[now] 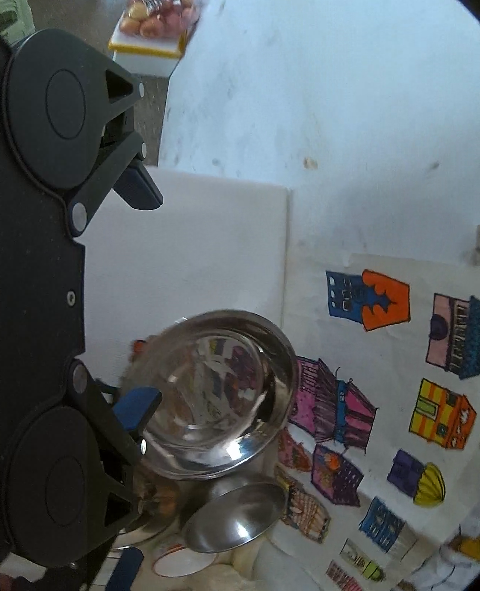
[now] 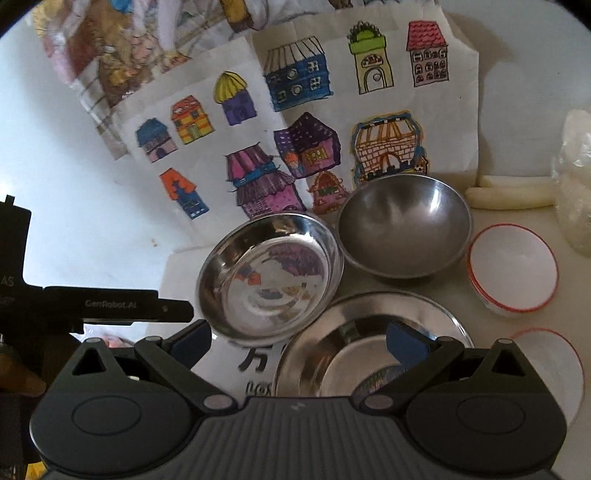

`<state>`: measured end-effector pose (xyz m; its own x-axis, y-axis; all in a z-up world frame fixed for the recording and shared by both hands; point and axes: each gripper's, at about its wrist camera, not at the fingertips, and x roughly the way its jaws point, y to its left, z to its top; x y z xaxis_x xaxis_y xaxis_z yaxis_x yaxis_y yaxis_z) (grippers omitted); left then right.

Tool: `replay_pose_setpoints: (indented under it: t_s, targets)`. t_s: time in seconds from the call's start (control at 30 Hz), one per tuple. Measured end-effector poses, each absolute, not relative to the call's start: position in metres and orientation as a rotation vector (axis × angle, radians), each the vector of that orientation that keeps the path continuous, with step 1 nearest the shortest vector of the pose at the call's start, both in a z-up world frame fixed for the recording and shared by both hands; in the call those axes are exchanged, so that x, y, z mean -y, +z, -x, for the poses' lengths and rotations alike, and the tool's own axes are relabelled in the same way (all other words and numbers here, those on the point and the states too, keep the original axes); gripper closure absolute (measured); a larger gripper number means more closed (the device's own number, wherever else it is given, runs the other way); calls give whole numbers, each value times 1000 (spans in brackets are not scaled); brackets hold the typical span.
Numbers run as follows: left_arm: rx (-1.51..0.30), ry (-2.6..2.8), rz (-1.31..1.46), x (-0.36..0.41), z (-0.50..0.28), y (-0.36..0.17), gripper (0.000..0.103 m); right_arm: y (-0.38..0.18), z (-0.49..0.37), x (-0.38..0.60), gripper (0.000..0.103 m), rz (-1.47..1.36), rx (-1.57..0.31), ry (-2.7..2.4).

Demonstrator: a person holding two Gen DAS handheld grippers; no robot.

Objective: Organize plates and bowls
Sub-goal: 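Reach both grippers to the large steel plate and grasp its rim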

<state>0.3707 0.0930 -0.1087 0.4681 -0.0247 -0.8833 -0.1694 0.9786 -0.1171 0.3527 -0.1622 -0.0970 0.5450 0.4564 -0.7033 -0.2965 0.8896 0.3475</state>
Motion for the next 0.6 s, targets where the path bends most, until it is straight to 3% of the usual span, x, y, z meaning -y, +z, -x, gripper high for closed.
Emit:
replay_pose_setpoints:
  t_s: [0.2, 0.6]
  targets:
    - [-1115, 78, 218, -94, -396, -127, 9, -109, -375, 157, 1, -227, -890, 441]
    - [-1143, 55, 275, -95, -412, -139, 34, -125, -399, 141, 20, -255, -894, 462]
